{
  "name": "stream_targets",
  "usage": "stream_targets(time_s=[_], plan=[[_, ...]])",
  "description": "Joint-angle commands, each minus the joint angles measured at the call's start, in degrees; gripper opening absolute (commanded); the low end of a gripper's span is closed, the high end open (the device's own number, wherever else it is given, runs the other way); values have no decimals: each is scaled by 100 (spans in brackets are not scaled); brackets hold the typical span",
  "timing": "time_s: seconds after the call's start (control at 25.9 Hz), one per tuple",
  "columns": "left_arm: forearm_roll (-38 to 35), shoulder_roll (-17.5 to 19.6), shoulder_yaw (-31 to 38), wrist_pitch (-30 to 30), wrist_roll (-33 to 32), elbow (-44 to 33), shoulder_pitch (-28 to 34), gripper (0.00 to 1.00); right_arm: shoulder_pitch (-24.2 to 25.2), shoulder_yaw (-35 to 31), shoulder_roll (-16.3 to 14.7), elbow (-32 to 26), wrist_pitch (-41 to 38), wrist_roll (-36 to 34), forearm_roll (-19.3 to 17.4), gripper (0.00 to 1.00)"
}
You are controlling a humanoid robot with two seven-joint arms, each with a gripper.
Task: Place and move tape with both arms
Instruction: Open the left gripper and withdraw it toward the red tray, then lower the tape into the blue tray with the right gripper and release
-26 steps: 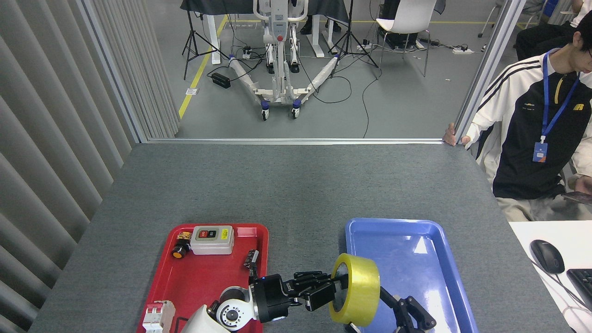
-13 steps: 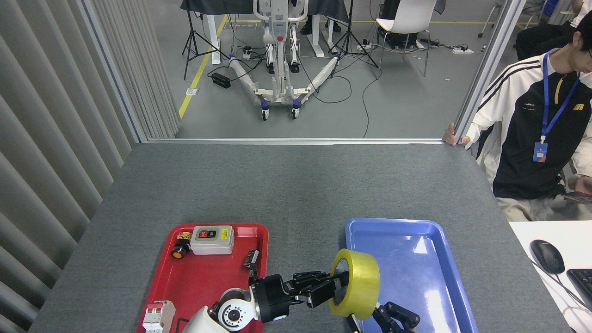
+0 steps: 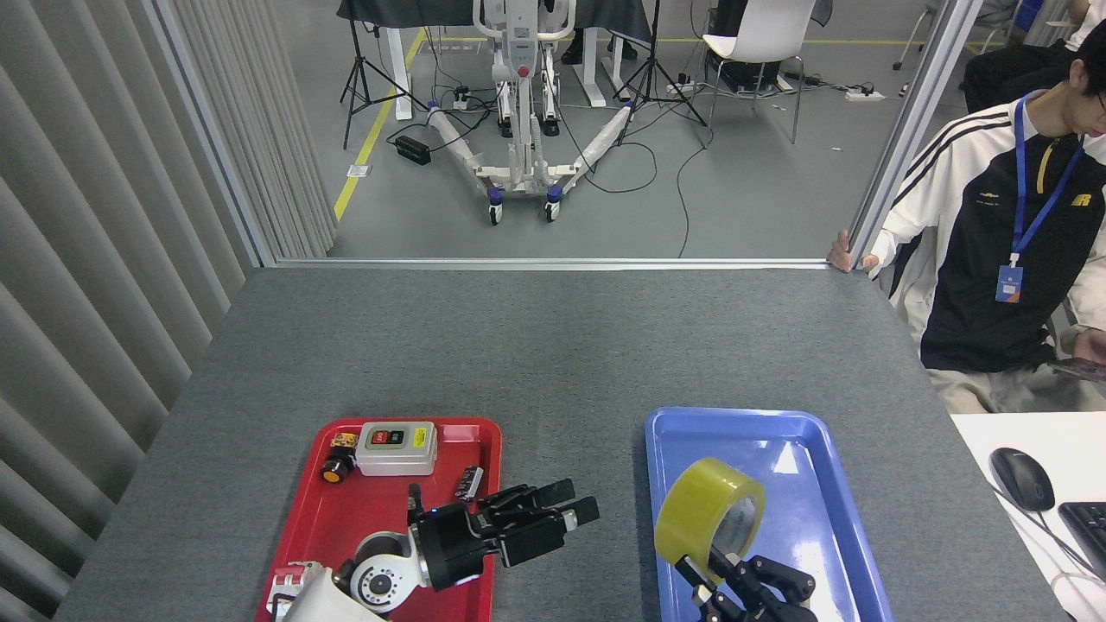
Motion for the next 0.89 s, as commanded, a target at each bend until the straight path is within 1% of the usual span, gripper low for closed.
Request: stream_targets(time_s=[0.0, 0.04, 0.12, 0.19, 0.27, 0.31, 0.35, 0.39, 0.43, 0.46, 0.5, 0.58, 0.62, 0.7, 0.81, 0.85], plan=[[-135, 460, 484, -3, 216, -48, 65, 100, -41, -350, -127, 8, 0, 210, 94, 0], [-231, 574, 668, -3, 312, -66, 136, 99, -41, -482, -170, 8, 0, 395, 129, 0], [-662, 794, 1011, -3, 734, -233, 241, 99, -85, -719, -267, 16, 0, 851, 129, 0], [-1408, 1040, 1196, -3, 1314, -681, 417, 99, -173, -834, -346, 43, 0, 1159, 129, 0], [-2393, 1251, 1213, -3, 2105, -1419, 839, 99, -278, -869, -425, 95, 0, 1405, 137, 0], [-2964, 1295, 1205, 418, 2500, -1779, 1085, 99, -322, -878, -460, 122, 0, 1554, 137, 0], [-3518, 1304, 1205, 1033, 2852, -2140, 1339, 99, -366, -878, -478, 131, 0, 1748, 137, 0], [-3975, 1295, 1161, 1657, 3177, -2456, 1603, 99, -410, -878, -504, 131, 0, 2029, 137, 0], [-4256, 1277, 1090, 2255, 3467, -2667, 1814, 99, -454, -878, -513, 131, 0, 2398, 129, 0], [-4318, 1269, 915, 2721, 3714, -2703, 1893, 100, -498, -869, -531, 139, 35, 2829, 129, 0], [-4318, 1269, 695, 3055, 3916, -2676, 1893, 100, -551, -860, -566, 139, 149, 3286, 120, 0], [-4309, 1260, 545, 3293, 4092, -2632, 1893, 100, -621, -834, -584, 166, 378, 4112, 111, 0], [-4309, 1251, 537, 3372, 4083, -2624, 1893, 100, -656, -825, -592, 201, 519, 4367, 111, 0], [-4309, 1225, 545, 3583, 4048, -2571, 1893, 100, -744, -781, -627, 306, 949, 4692, 102, 0], [-4301, 1172, 545, 4312, 3793, -2307, 1779, 100, -973, -526, -733, 509, 1503, 4754, 102, 0], [-4301, 1172, 545, 4409, 3687, -2333, 1762, 100, -1043, -465, -733, 570, 1661, 4763, 102, 0]])
